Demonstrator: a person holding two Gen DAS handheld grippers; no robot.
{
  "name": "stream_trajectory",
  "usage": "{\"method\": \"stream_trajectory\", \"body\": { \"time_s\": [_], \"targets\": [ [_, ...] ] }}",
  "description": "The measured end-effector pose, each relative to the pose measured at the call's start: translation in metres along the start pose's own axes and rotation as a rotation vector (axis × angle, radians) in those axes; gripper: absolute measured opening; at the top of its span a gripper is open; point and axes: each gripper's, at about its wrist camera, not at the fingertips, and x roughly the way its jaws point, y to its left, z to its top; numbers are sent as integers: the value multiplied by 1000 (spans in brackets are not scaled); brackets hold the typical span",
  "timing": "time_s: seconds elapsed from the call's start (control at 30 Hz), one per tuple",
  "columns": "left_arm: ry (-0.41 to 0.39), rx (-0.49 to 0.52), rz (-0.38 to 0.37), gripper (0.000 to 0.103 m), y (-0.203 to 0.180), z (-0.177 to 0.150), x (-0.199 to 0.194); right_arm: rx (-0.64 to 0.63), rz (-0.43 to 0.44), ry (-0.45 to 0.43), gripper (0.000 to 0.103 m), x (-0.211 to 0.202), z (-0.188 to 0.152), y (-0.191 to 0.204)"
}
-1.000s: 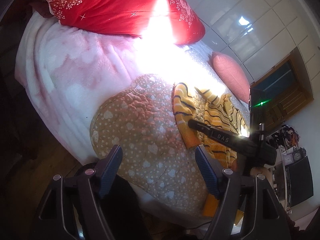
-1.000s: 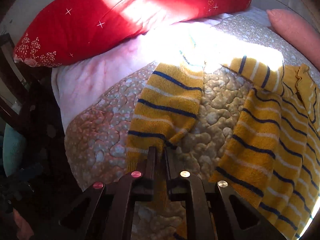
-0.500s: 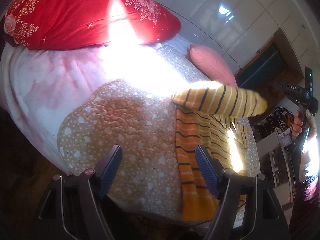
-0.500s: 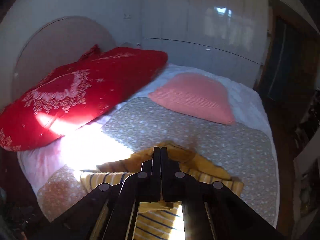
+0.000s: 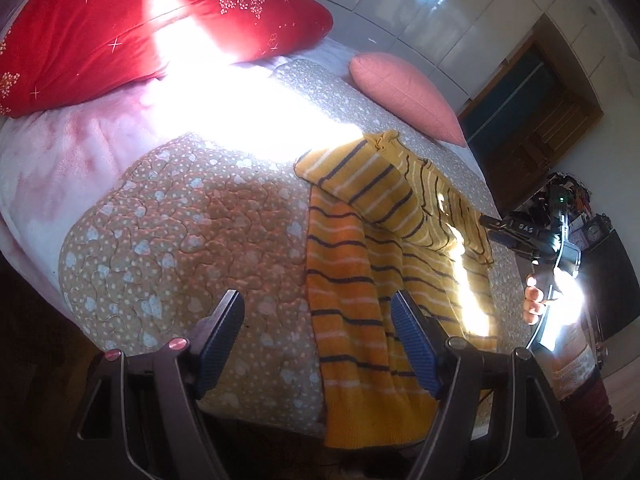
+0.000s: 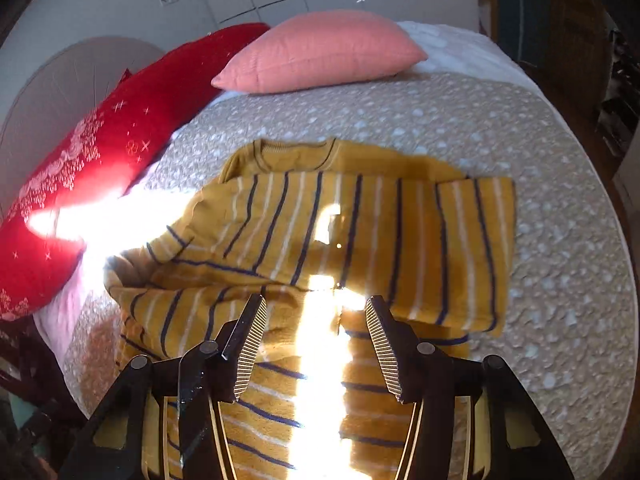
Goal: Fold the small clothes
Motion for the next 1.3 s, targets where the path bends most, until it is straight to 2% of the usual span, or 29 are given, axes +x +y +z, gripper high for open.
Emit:
{"method": "stream_trajectory", "body": {
  "time_s": [0.1,0.17,0.23,0.3,0.33,0.4,0.5,0.63,0.8,0.87,0.93,1.0,1.07,1.17,1.3],
  "targets": [
    [15,14,1,75,-4,-3,5,1,-58,45,57,38,-13,9],
    [18,20,1,75,-5,-5,6,-3,-129,36,57,53,-17,11],
    [22,22,1,75,-4,-5,9,1,-137,30,56,60,-20,10],
    [29,12,-2,75,-1,-5,12,3,-79,49,23,61,-22,14],
    [31,4,-5,75,1,-5,13,-3,-82,50,14,58,-20,16],
    [33,-7,-12,75,5,-5,15,-18,-50,31,11,44,-18,26],
    [33,-13,-20,75,9,-7,15,-48,-20,-7,10,16,-2,54],
    [30,-34,-28,75,16,-9,10,-117,104,-78,9,-35,37,123],
    [-14,-42,-19,75,22,-9,-10,-202,259,-299,9,-138,99,210],
    [-31,-47,-21,75,24,-8,-17,-240,274,-410,8,-184,119,230],
    [-42,-47,-21,76,26,-6,-19,-255,237,-497,8,-220,134,235],
    [-44,-44,-24,76,25,-4,-19,-238,167,-538,8,-240,145,222],
    [-37,-40,-35,76,23,-3,-15,-189,61,-542,8,-241,155,193],
    [-26,-24,-53,76,15,-3,-10,-75,-83,-476,8,-215,160,122],
    [-3,11,-52,76,1,-5,-2,108,-227,-344,8,-157,137,11]
  ]
}}
